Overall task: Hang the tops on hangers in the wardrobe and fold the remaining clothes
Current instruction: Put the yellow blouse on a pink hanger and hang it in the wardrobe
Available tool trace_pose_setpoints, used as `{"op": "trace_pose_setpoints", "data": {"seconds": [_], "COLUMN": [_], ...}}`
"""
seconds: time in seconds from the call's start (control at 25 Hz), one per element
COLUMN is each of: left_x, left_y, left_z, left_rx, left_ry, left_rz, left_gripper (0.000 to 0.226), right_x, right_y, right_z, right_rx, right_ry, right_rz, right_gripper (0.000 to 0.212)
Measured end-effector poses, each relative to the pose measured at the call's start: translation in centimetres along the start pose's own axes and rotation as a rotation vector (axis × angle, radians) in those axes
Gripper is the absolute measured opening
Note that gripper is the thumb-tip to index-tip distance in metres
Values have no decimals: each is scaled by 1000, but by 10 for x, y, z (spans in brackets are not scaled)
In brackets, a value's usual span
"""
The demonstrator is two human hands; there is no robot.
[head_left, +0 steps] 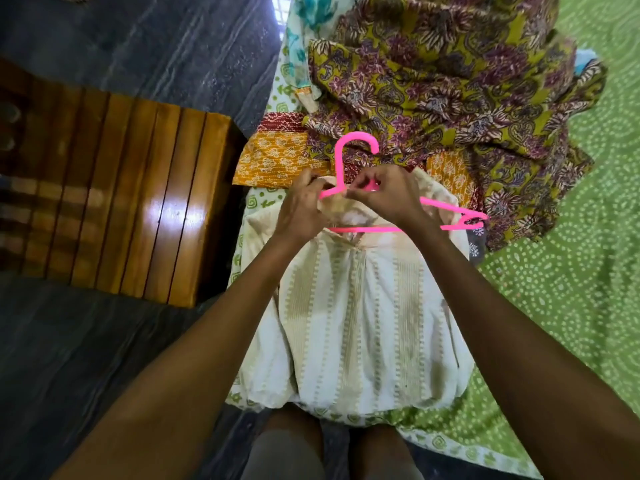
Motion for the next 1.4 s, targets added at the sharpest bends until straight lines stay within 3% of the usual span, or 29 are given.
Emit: {"op": "trace_pose_setpoints", "data": {"seconds": [0.12, 0.24, 0.32, 0.4, 0.52, 0.68, 0.76, 0.8, 0.88, 0.96, 1.0, 1.04, 1.12, 1.2, 1.28, 1.4], "left_x": [-4, -9, -8, -6, -7, -7, -21, -28, -24, -3, 8, 19, 36, 47, 50, 45], "left_y": [5, 14, 29, 37, 30, 33, 22, 9, -39, -88, -94, -90, -75, -66, -57, -42], "left_z": [3, 3, 5, 9, 9, 6, 6, 11, 13, -15, -37, -50, -51, -41, -34, -27], "left_rx": [-107, -183, -336, -427, -569, -751, -730, -637, -425, -191, -81, 6, 83, 56, -62, -183], "left_ry": [-2, -84, -138, -163, -207, -440, -554, -618, -647, -305, -76, 92, 207, 178, 124, 26], "left_rz": [167, 196, 199, 197, 207, 508, 661, 640, 241, -186, -256, -241, -159, -185, -243, -235], "left_gripper": [55, 39, 40, 46, 58, 85, 96, 97, 82, 67, 64, 62, 49, 33, 37, 43], "right_x": [-2, 0, 2, 0, -9, 2, 8, 9, 11, 8, 8, 6, 8, 20, 30, 37], "right_y": [13, 3, -26, -69, -104, -87, -81, -78, -72, -62, -59, -58, -63, -84, -96, -70], "right_z": [-21, -31, -10, 21, 33, 2, -4, -5, -5, -5, -5, -4, 10, 36, 46, 22], "right_rx": [153, 310, 134, -32, 126, 314, 332, 332, 326, 324, 345, 384, 511, 647, 619, 364], "right_ry": [118, 247, 190, 98, 52, 48, 76, 90, 99, 136, 178, 226, 225, 20, -59, 249], "right_rz": [17, -3, -6, -76, -187, -167, -162, -161, -142, -83, -57, -48, -94, -187, -219, -100], "right_gripper": [12, 20, 17, 28, 30, 28, 20, 18, 19, 25, 28, 30, 29, 27, 31, 39]}}
Point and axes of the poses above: each hand's wrist, its own x-axis towards the middle knuckle, its own z-axis out of the back of the hand, y = z × x, the point moved 8 cm from there along x, towards the middle knuckle, and after that the axes turned 9 degrees about -z, right-handed, at the moved point
